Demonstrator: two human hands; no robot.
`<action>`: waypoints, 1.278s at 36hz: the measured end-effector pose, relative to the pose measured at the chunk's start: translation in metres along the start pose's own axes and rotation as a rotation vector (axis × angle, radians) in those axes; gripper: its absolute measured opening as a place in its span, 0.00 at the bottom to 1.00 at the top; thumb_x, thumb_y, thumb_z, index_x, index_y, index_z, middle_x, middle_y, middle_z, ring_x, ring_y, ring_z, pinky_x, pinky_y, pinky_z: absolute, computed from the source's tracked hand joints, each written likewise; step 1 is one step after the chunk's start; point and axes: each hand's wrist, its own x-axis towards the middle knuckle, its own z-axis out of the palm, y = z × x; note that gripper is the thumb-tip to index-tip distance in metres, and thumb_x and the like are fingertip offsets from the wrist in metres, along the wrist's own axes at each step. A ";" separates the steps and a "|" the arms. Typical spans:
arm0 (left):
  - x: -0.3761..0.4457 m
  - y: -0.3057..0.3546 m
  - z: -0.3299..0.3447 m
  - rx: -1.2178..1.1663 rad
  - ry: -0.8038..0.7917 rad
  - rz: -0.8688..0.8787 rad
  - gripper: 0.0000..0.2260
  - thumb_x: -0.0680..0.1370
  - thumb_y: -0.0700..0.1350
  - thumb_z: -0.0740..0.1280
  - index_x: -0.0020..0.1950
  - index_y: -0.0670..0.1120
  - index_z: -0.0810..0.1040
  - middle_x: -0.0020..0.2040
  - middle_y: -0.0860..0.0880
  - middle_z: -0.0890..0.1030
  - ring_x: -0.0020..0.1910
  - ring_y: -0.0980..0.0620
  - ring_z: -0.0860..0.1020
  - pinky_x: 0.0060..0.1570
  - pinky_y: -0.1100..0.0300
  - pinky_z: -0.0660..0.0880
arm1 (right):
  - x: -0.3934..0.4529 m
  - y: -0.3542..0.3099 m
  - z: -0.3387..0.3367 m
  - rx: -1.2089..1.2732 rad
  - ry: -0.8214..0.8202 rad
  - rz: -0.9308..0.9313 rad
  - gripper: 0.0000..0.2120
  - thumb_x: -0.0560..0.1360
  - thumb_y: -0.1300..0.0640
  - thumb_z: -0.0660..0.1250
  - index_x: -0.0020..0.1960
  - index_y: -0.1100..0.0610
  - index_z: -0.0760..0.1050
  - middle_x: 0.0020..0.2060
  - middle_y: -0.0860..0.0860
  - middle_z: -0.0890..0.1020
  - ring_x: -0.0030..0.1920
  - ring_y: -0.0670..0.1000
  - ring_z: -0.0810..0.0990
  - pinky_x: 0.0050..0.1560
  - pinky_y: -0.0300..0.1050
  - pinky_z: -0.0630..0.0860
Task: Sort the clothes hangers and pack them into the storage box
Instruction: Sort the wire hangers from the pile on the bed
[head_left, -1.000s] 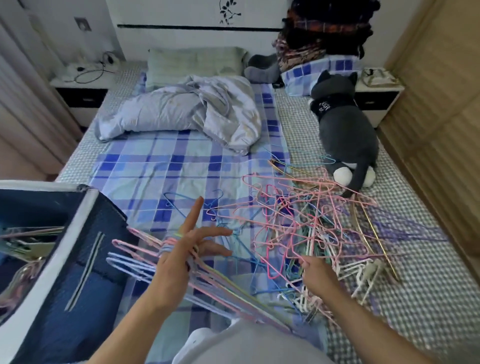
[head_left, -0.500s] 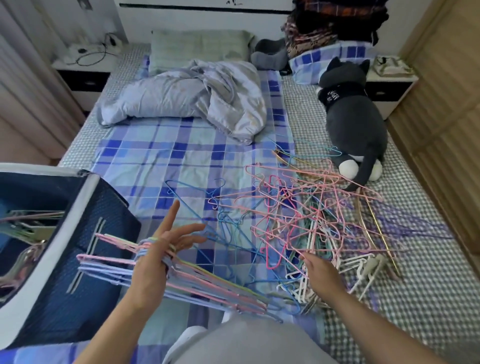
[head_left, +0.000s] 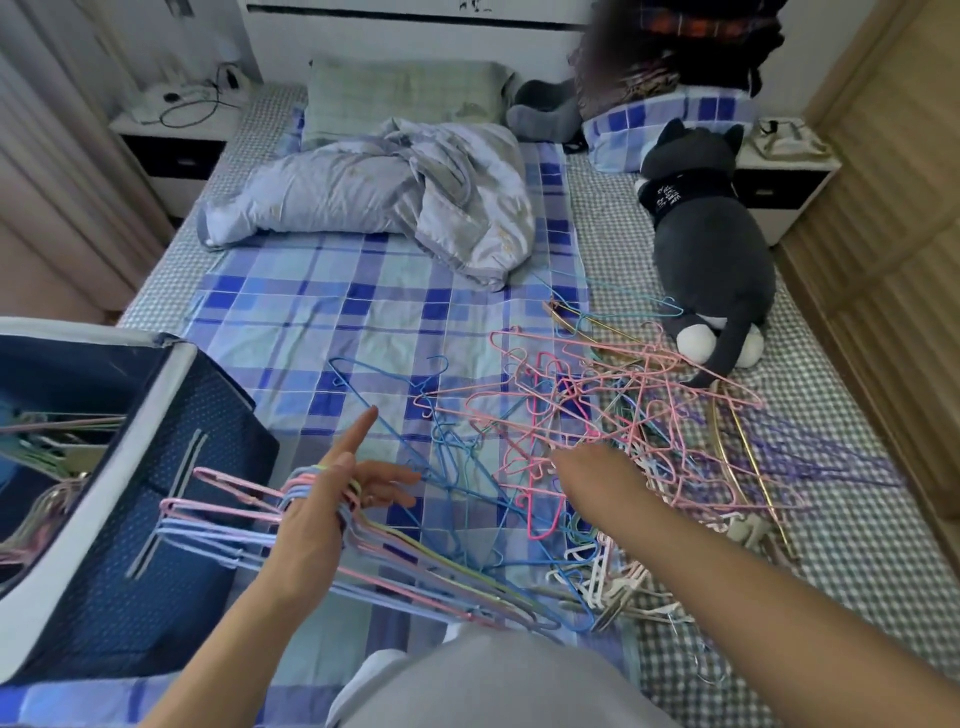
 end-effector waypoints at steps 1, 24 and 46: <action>0.002 0.001 -0.001 0.008 -0.016 -0.013 0.25 0.79 0.62 0.57 0.75 0.56 0.70 0.51 0.37 0.85 0.46 0.38 0.84 0.56 0.47 0.77 | 0.005 -0.005 -0.008 -0.021 0.015 -0.014 0.23 0.75 0.70 0.61 0.69 0.57 0.71 0.44 0.55 0.78 0.52 0.60 0.81 0.40 0.50 0.68; -0.002 0.010 -0.003 -0.157 0.089 0.045 0.28 0.75 0.43 0.53 0.76 0.45 0.68 0.72 0.54 0.76 0.74 0.55 0.70 0.74 0.50 0.64 | -0.053 -0.043 -0.011 0.704 0.513 -0.210 0.15 0.80 0.55 0.60 0.65 0.42 0.72 0.40 0.45 0.84 0.36 0.49 0.81 0.35 0.44 0.76; -0.005 0.030 0.034 0.154 -0.321 0.275 0.29 0.80 0.55 0.63 0.79 0.66 0.58 0.80 0.57 0.64 0.81 0.54 0.57 0.80 0.48 0.52 | -0.075 -0.073 -0.021 0.535 0.567 -0.385 0.23 0.74 0.59 0.64 0.67 0.44 0.72 0.36 0.46 0.80 0.31 0.52 0.78 0.27 0.42 0.69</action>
